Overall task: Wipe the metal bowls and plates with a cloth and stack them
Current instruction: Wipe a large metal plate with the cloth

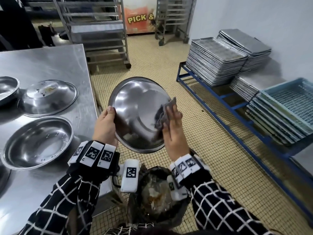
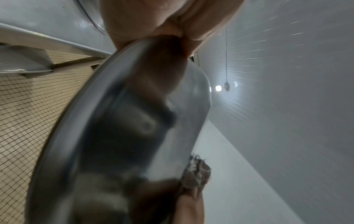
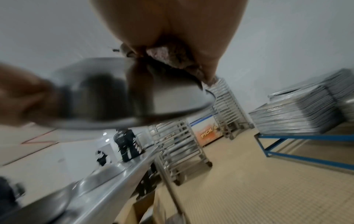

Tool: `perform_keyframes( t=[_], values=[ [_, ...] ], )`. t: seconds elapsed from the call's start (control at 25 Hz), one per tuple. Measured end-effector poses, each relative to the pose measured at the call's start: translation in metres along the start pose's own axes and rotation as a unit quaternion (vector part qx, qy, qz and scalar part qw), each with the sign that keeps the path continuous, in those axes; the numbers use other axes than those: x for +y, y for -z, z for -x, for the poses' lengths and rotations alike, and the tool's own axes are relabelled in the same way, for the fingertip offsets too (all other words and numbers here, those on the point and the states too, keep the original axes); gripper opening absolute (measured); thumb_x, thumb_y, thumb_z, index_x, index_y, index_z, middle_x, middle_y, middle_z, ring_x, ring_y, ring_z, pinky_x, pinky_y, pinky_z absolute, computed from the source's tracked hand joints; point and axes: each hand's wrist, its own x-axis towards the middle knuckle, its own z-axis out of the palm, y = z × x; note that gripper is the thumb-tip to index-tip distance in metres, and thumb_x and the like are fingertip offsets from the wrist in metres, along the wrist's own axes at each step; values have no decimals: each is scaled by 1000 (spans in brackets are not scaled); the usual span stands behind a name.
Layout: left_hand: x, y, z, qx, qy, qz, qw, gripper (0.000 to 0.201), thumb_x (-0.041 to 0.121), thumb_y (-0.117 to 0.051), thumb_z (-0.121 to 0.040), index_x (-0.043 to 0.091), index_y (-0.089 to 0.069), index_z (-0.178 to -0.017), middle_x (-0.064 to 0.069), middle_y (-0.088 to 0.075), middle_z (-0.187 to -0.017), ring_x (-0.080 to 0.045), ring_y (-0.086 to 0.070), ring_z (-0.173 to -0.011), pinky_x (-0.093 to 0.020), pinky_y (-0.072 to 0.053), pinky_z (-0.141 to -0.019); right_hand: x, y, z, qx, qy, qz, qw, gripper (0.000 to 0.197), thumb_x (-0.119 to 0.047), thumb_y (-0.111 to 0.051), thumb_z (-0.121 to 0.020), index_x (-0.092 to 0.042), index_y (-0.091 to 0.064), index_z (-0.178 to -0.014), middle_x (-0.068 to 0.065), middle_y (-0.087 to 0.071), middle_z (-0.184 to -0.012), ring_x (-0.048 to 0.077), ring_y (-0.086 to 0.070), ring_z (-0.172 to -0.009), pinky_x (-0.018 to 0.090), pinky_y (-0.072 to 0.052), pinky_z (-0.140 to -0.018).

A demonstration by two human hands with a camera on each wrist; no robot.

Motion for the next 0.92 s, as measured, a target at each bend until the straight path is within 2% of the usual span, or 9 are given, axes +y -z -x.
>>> perform_keyframes(
  t=[0.08, 0.28, 0.4, 0.52, 0.6, 0.72, 0.8, 0.84, 0.92],
  values=[
    [-4, 1, -1, 22, 9, -7, 1000, 30, 36, -51, -96, 26, -70, -76, -18, -66, -115, -38, -62, -109, -58, -48, -93, -9, -26, 17, -15, 76, 73, 994, 55, -46, -17, -100, -34, -1, -151, -8, 8, -160, 21, 11, -147, 57, -14, -116],
    [-7, 0, -1, -23, 2, -65, 998, 24, 35, -49, -97, 20, -63, -85, -14, -65, -99, -32, -63, -95, -52, -51, -91, -39, -19, -33, -24, 101, 130, 986, 57, -47, -19, -97, -30, -14, -151, -6, -6, -160, 20, 6, -147, 40, 4, -119],
    [-2, 7, -8, -31, 8, -86, 996, 23, 31, -48, -98, 20, -63, -85, -4, -64, -84, -24, -61, -82, -46, -51, -89, -17, 4, -52, -6, -30, 38, 999, 50, -36, -26, -100, -24, -27, -148, 0, -28, -153, 20, -24, -142, 39, -18, -117],
    [-3, 18, -15, -31, -7, -169, 985, 24, 33, -50, -97, 20, -63, -83, -4, -63, -84, -26, -59, -87, -50, -46, -98, 12, 16, -31, -67, -217, -65, 972, 34, -25, -33, -103, -16, -48, -132, 7, -53, -129, 21, -52, -117, 28, -38, -99],
    [-8, 20, -16, -24, -26, -249, 968, 25, 34, -50, -97, 19, -61, -81, -7, -63, -86, -28, -60, -89, -50, -47, -96, 20, 13, -13, -53, -234, -40, 970, 30, -27, -37, -102, -13, -56, -121, 7, -56, -114, 18, -55, -103, 31, -45, -94],
    [-17, 13, -10, -42, -70, -327, 941, 25, 32, -52, -96, 11, -61, -86, -15, -65, -86, -34, -62, -86, -50, -51, -87, 6, 8, -5, 47, -153, -35, 986, 36, -28, -45, -99, -14, -52, -131, 2, -48, -116, 11, -50, -103, 10, -40, -85],
    [-21, 7, -6, -67, -103, -369, 921, 26, 30, -50, -97, 8, -60, -87, -13, -64, -83, -31, -60, -82, -41, -50, -76, -15, 2, -5, 95, -20, -49, 994, 37, -24, -49, -97, -12, -50, -131, 0, -52, -117, 7, -50, -105, 3, -38, -85],
    [-22, 4, -3, -80, -113, -381, 914, 24, 28, -49, -97, 10, -60, -86, -9, -63, -80, -27, -59, -79, -35, -48, -72, -23, -3, -4, 84, 48, -47, 994, 36, -23, -48, -96, -10, -50, -129, 2, -55, -119, 9, -52, -109, 7, -40, -92],
    [-24, -4, 1, -110, -114, -348, 924, 19, 27, -51, -94, 14, -62, -87, -7, -66, -81, -25, -61, -80, -39, -51, -75, -32, -16, -1, 28, 116, 29, 992, 37, -28, -44, -97, -10, -53, -128, 4, -56, -128, 16, -47, -124, 27, -35, -109]
  ],
)
